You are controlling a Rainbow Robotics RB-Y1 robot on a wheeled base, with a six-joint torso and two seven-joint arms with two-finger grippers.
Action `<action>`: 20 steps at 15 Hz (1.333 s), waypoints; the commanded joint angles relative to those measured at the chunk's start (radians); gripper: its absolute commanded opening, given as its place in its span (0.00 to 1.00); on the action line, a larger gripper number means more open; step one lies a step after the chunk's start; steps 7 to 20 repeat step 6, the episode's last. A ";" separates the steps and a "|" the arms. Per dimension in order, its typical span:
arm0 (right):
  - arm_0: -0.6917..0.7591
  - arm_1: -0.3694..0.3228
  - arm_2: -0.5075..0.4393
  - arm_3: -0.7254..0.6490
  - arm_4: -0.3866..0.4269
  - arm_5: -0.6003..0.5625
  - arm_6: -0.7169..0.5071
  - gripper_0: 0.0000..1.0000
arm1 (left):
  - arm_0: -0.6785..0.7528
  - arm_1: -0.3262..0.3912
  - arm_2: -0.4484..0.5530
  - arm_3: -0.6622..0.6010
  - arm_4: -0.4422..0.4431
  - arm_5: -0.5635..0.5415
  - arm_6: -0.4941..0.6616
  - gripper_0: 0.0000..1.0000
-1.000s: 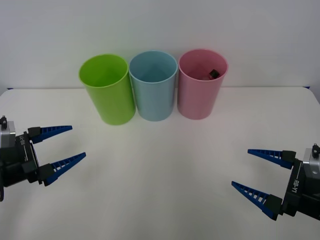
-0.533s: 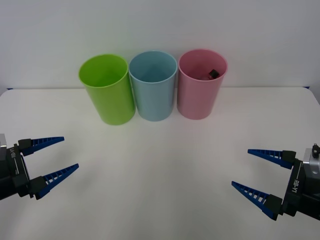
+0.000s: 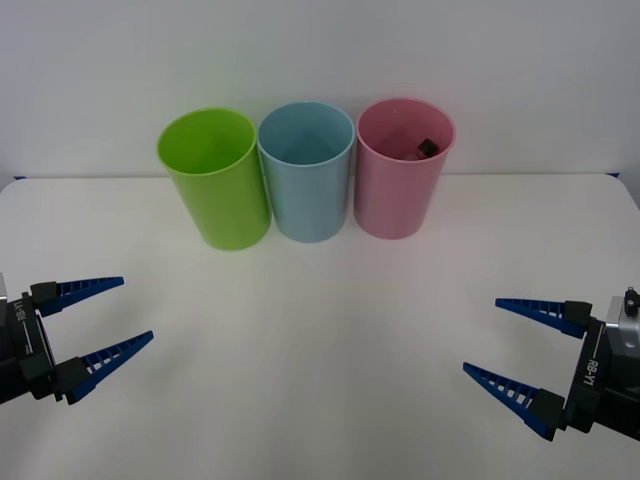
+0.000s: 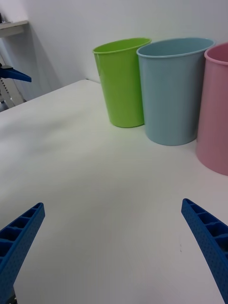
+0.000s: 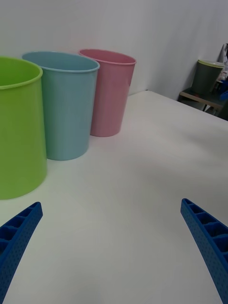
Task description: Put cans in the blue bin and PET bottles in the pink bin and trash in the green bin.
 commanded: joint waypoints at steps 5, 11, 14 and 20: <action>0.000 0.000 0.000 0.000 0.000 0.000 0.000 1.00 | 0.000 0.000 0.000 0.000 0.000 0.000 0.000 1.00; 0.000 0.000 0.000 0.000 0.000 0.000 0.000 1.00 | 0.000 0.000 0.000 0.000 0.000 0.000 0.000 1.00; 0.000 0.000 0.000 0.000 0.000 0.000 0.000 1.00 | 0.000 0.000 0.000 0.000 0.000 0.000 0.000 1.00; 0.000 0.000 0.000 0.000 0.000 0.000 0.000 1.00 | 0.000 0.000 0.000 0.000 0.000 0.000 0.000 1.00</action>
